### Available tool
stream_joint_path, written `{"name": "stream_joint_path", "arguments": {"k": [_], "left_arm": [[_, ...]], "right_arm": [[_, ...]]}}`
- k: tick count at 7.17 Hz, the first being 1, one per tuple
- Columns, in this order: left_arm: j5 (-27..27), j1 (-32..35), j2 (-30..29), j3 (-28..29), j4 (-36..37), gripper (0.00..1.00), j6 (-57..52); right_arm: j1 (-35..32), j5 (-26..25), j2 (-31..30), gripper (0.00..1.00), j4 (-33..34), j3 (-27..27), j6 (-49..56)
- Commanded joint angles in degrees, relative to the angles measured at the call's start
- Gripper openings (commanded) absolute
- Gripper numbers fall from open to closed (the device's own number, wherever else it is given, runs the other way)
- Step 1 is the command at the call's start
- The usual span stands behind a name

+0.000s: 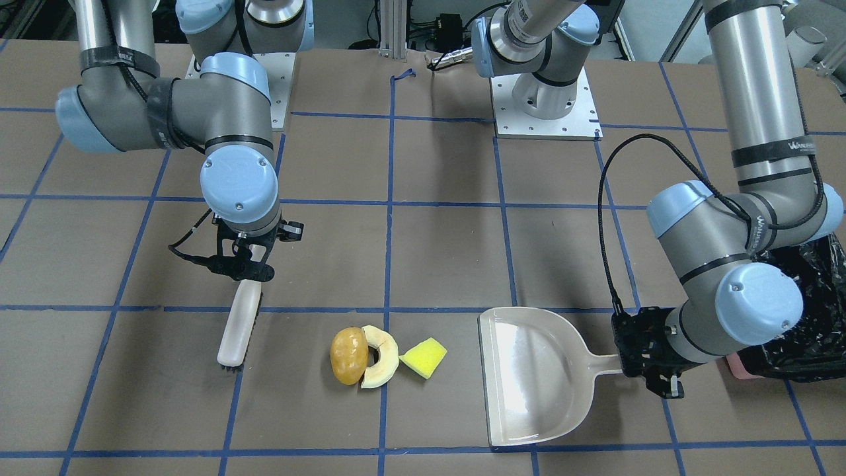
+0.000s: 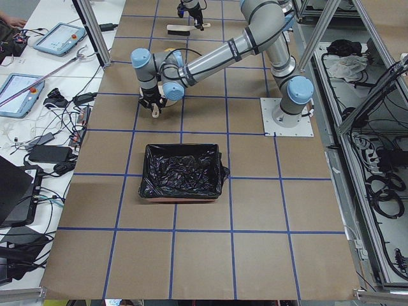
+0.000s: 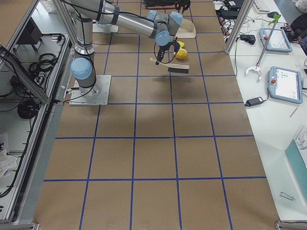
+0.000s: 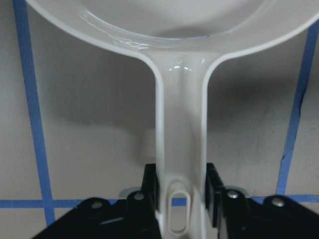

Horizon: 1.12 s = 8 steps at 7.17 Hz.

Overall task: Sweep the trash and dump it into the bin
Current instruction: 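Carry the white brush with the right gripper toward the potato and peel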

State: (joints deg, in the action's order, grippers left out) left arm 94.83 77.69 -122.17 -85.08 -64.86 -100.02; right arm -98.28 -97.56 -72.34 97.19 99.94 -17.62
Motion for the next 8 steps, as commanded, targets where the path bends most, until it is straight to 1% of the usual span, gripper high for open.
{"name": "stream_joint_path", "arguments": {"k": [1, 3, 6, 8], "left_arm": [[0.0, 0.0, 0.0, 0.0, 0.0, 0.38, 0.0], [0.0, 0.0, 0.0, 0.0, 0.0, 0.38, 0.2], [0.5, 0.3, 0.3, 0.0, 0.0, 0.38, 0.7], [0.6, 0.4, 0.4, 0.0, 0.0, 0.38, 0.8]], "right_arm": [[-2.6, 1.5, 1.7, 0.16, 0.2, -1.8, -3.3], [-3.2, 3.7, 2.4, 0.16, 0.3, -2.6, -4.9], [-5.2, 3.7, 3.9, 0.16, 0.7, -3.4, -6.7], [-6.7, 5.4, 6.6, 0.16, 1.0, -6.1, -8.9]]}}
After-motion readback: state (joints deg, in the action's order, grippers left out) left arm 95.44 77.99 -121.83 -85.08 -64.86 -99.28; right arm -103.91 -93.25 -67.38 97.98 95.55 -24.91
